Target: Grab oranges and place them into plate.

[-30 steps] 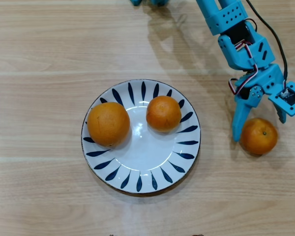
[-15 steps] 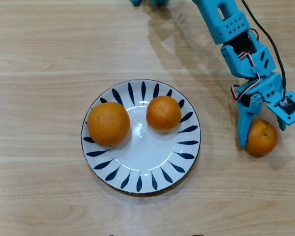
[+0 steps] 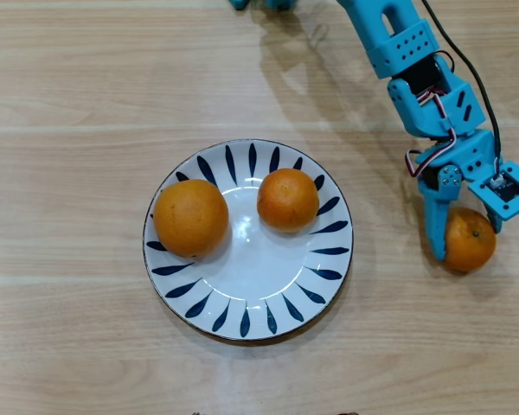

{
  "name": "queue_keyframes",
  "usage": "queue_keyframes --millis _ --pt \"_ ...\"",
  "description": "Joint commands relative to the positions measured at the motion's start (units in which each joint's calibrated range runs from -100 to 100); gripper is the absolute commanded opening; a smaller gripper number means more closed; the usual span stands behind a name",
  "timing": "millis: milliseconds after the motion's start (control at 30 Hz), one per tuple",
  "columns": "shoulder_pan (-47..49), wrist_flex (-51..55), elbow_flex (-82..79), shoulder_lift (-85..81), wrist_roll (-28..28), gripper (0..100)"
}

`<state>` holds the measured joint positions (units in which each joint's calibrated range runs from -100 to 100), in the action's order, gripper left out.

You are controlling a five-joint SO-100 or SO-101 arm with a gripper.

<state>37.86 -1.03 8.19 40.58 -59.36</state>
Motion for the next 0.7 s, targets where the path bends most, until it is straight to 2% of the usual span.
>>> queue_keyframes --millis 0,367,667 --pt "1.01 -0.56 1.72 0.33 -0.28 30" --pt "1.17 -0.47 2.18 -0.52 -1.07 28" --pt "-3.11 2.11 0.19 -14.13 4.16 28"
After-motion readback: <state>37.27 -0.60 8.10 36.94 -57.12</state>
